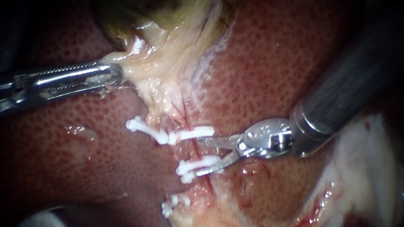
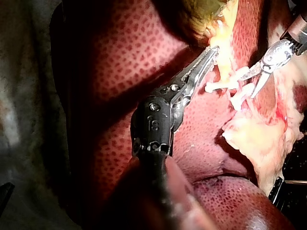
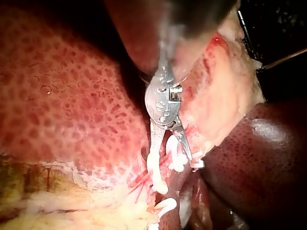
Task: Go to the cutting position right tube
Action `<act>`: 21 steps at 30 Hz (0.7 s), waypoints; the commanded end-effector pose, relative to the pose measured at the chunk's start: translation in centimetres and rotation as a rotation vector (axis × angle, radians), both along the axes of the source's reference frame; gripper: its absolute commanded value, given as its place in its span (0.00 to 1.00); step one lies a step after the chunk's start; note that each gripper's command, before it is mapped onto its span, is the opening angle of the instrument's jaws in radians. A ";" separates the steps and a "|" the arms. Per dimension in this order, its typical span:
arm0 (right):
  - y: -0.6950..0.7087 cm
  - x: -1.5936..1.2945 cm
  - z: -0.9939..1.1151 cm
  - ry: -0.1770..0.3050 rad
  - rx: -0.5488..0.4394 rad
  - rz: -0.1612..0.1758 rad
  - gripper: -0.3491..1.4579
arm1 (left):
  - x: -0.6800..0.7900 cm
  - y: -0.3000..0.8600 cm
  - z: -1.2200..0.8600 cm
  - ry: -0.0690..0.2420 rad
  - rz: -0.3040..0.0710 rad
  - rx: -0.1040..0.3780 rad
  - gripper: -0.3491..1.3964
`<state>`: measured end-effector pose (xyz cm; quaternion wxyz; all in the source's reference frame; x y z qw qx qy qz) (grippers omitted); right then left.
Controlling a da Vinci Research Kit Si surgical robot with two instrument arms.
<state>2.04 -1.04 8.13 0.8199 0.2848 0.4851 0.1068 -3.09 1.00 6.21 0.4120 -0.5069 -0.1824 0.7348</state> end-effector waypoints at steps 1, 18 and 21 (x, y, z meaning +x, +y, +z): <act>-0.01 0.01 -0.01 0.003 0.004 0.003 0.99 | 0.00 0.00 0.00 0.000 0.000 0.000 0.00; -0.08 0.16 -0.12 0.057 0.101 -0.033 0.98 | 0.01 0.02 0.04 -0.001 0.001 0.000 0.00; -0.05 0.23 -0.09 0.072 0.129 -0.033 0.98 | 0.00 0.02 0.04 0.000 0.000 0.000 0.00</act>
